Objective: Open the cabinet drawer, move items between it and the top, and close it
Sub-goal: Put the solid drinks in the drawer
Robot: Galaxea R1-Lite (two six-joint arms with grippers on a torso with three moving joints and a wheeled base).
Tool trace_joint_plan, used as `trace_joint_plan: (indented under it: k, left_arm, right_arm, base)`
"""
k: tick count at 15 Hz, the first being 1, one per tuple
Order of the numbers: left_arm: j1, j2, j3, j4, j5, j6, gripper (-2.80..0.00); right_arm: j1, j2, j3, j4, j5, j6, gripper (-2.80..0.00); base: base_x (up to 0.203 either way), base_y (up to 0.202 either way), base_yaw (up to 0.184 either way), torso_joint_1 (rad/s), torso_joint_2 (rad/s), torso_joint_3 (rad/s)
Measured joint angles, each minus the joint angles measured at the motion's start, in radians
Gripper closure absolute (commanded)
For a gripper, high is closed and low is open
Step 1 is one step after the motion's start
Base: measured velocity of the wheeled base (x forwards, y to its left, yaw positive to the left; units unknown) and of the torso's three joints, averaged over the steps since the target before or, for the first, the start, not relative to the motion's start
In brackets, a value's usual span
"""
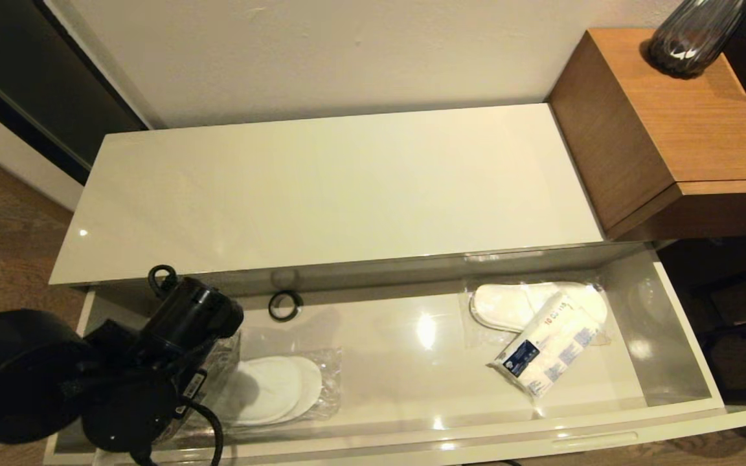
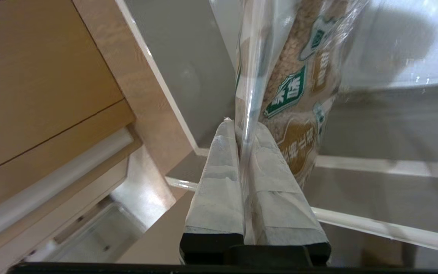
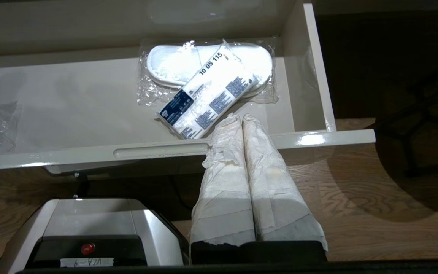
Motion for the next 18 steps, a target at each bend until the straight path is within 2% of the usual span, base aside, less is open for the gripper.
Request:
trace_joint_plan:
  k: [2,3,5,7,9,11,14,18]
  left_arm:
    - [0.002,0.046,-0.004,-0.03,0.001,-0.004,0.0]
    - [0.003,0.071,-0.007,-0.064,0.003,-0.005,-2.8]
    - [0.003,0.127,-0.008,-0.134,0.017,-0.009,-2.8]
    - [0.003,0.181,-0.007,-0.188,0.055,-0.045,-2.8]
    - [0.003,0.22,-0.022,-0.194,0.068,-0.085,-2.8]
    - [0.002,0.227,-0.036,-0.19,0.065,-0.09,-2.8]
    - [-0.016,0.168,-0.062,-0.161,0.058,-0.082,-2.8]
    - [-0.106,0.024,-0.163,-0.026,0.055,-0.084,-2.8]
  right_arm:
    - [0.0,0.0,0.0,0.0,0.0,0.0,0.0]
    - [0.0,0.0,0.0,0.0,-0.001,0.0,0.0]
    - [0.0,0.0,0.0,0.0,0.0,0.0,0.0]
    - [0.0,0.0,0.0,0.0,0.0,0.0,0.0]
    - [0.0,0.0,0.0,0.0,0.0,0.0,0.0]
    - [0.0,0.0,0.0,0.0,0.0,0.0,0.0]
    - [0.0,0.0,0.0,0.0,0.0,0.0,0.0]
    - [0.0,0.0,0.0,0.0,0.0,0.0,0.0]
  base:
    - [0.0,0.0,0.0,0.0,0.0,0.0]
    - [0.0,0.0,0.0,0.0,0.0,0.0]
    - [0.0,0.0,0.0,0.0,0.0,0.0]
    - [0.0,0.0,0.0,0.0,0.0,0.0]
    - [0.0,0.0,0.0,0.0,0.0,0.0]
    - [0.0,0.0,0.0,0.0,0.0,0.0]
    - [0.0,0.0,0.0,0.0,0.0,0.0]
    - [0.0,0.0,0.0,0.0,0.0,0.0]
